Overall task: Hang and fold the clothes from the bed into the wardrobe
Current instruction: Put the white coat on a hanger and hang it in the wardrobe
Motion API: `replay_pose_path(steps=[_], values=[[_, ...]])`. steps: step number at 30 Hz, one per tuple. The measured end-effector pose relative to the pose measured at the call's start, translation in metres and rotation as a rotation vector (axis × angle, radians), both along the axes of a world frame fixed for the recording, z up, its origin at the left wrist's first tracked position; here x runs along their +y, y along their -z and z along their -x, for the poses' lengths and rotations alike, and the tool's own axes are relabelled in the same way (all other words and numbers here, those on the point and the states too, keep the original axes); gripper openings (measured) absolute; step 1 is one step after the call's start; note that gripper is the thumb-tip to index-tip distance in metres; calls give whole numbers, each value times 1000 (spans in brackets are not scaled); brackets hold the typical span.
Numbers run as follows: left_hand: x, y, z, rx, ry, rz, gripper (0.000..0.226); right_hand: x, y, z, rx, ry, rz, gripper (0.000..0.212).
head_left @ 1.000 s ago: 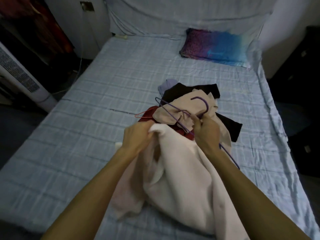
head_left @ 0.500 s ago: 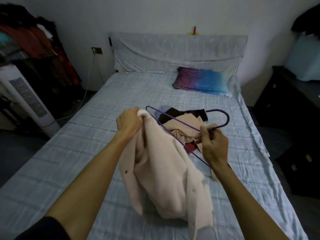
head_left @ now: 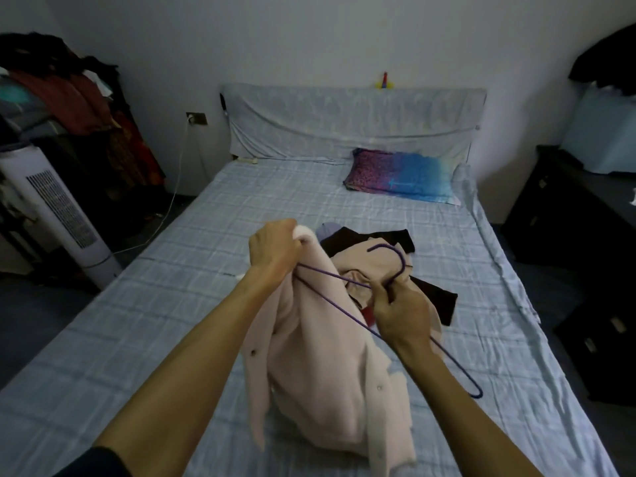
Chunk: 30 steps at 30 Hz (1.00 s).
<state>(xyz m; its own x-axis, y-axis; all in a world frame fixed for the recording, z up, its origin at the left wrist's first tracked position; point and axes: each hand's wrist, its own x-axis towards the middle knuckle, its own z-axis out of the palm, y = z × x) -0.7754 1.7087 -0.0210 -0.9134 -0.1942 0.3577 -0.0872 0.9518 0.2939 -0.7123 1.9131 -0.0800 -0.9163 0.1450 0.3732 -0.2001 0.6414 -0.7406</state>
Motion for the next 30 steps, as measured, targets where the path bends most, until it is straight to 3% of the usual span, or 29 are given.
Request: replay_pose_path(steps=[6,9,12,17,20,26,30], values=[[32,-14,-3,116,121,5,17,-31,5,19,-67,-142,142,19],[42,-26,-7,175,166,-40,15,-32,3,24,-92,-41,280,24],[72,-22,-21,200,327,-113,12,-32,-10,31,46,117,397,30],[69,-13,3,235,482,11,41,-16,-18,45,265,120,358,28],[58,-7,22,105,638,127,56,-12,-14,51,290,138,354,20],[58,-3,47,102,713,268,59,-3,-10,60,292,58,195,29],[47,7,56,195,722,232,51,15,-21,71,322,-43,155,28]])
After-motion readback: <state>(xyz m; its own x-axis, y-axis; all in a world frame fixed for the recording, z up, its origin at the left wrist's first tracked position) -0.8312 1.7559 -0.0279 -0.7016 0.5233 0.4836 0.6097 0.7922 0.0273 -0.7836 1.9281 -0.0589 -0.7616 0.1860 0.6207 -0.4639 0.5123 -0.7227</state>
